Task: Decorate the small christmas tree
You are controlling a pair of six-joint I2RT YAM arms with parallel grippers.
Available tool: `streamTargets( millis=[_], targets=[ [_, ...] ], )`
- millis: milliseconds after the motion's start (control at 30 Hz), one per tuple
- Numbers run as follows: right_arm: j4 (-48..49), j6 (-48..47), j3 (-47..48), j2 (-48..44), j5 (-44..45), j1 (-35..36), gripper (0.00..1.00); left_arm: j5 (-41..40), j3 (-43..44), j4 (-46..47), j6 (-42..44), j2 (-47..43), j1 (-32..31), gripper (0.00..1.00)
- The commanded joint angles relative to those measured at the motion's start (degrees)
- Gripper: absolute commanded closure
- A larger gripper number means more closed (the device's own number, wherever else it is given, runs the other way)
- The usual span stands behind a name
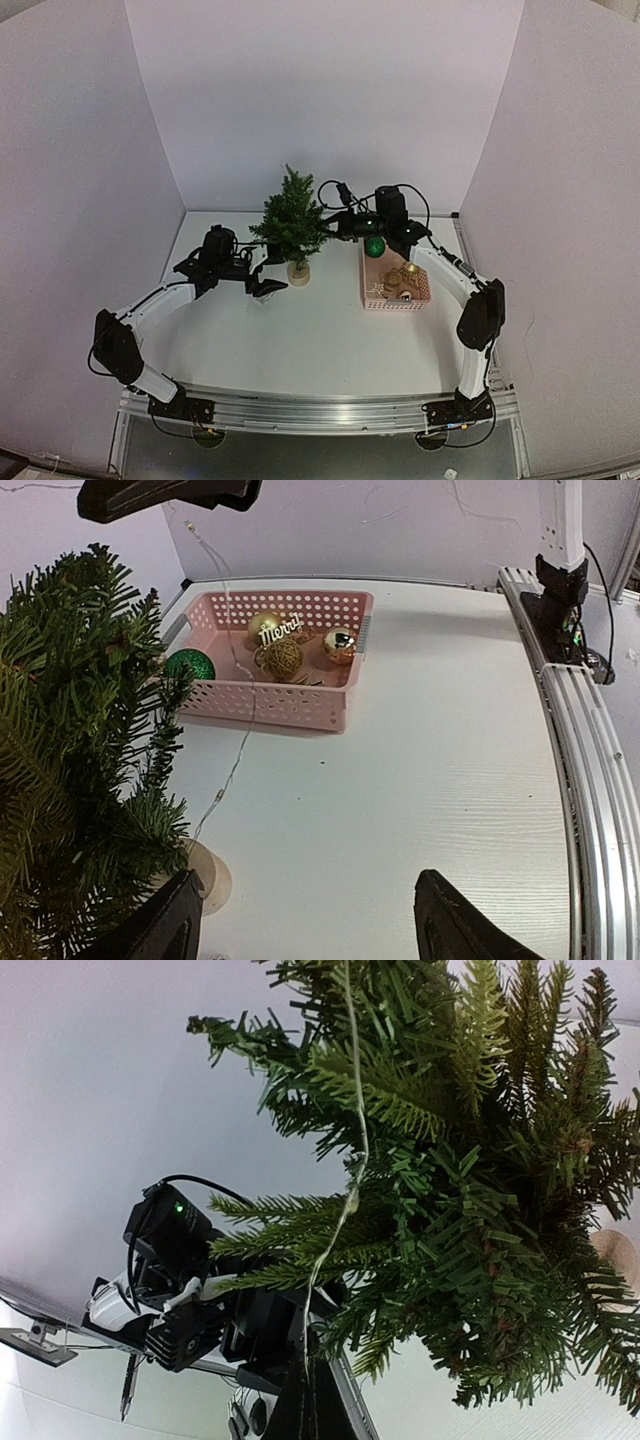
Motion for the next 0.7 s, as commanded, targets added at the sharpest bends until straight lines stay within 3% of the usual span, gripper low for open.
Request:
streamTargets(
  millis=[0,367,667],
  targets=[
    [2.42,-0.01,0.64,-2.82,-5.48,0.27,1.00,-2.56,-1.24,5.85,2.02,-1.76,0.60,0.29],
    [2.21,-1.48,1.29,-2.51,-9.94,0.20,1.00,6.80,-1.66,0.85,5.77,-7.07,5.94,0.34],
    [2.11,-1.82,2.35,-1.21,-9.45,0.19,1.00,5.90,-0.99,-0.99,8.66,-6.80,6.78,0.34]
  ],
)
